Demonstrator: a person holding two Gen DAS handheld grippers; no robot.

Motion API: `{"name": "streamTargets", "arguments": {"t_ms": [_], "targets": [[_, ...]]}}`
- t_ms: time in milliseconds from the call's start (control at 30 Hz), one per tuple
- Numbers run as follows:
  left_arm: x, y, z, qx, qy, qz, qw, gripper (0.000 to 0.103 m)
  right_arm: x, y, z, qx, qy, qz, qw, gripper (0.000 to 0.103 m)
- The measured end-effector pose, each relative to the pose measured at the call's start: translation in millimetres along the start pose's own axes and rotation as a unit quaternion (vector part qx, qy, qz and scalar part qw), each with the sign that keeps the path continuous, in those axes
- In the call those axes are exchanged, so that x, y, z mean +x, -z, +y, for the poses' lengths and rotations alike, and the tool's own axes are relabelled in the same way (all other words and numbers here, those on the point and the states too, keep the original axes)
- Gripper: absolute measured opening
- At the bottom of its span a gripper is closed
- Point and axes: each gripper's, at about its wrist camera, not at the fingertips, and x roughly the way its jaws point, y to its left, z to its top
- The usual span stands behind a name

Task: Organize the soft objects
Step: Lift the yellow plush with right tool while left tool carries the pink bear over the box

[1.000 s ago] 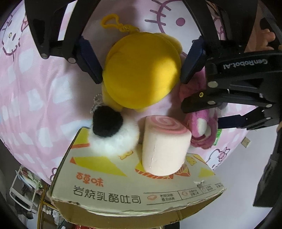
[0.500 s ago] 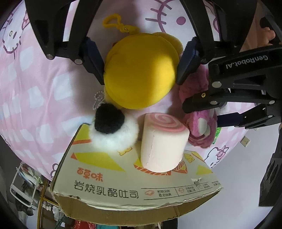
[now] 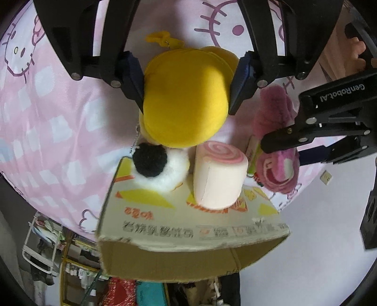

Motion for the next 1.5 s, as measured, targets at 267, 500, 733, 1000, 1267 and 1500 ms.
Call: {"name": "streamTargets", "arguments": {"t_ms": [267, 500, 733, 1000, 1267, 1500], "targets": [[-34, 2, 11, -0.006, -0.019, -0.070, 0.9974, 0.060, -46, -3, -8, 0.014, 0.000, -0.069, 0.998, 0.068], [-68, 3, 17, -0.013, -0.041, -0.148, 0.9880, 0.061, -81, -9, -3, 0.002, 0.008, -0.163, 0.987, 0.068], [-103, 1, 20, -0.012, -0.060, -0.243, 0.9681, 0.061, -107, -9, 10, -0.016, 0.019, -0.236, 0.971, 0.068], [-132, -9, 22, -0.008, -0.073, -0.309, 0.9482, 0.061, -136, -22, 18, -0.034, 0.028, -0.308, 0.950, 0.068], [-151, -36, 15, 0.003, -0.086, -0.346, 0.9343, 0.061, -145, -50, 29, -0.055, 0.038, -0.337, 0.939, 0.068], [-152, -60, 11, 0.017, -0.087, -0.360, 0.9289, 0.061, -144, -68, 23, -0.047, 0.031, -0.352, 0.934, 0.069]]}}
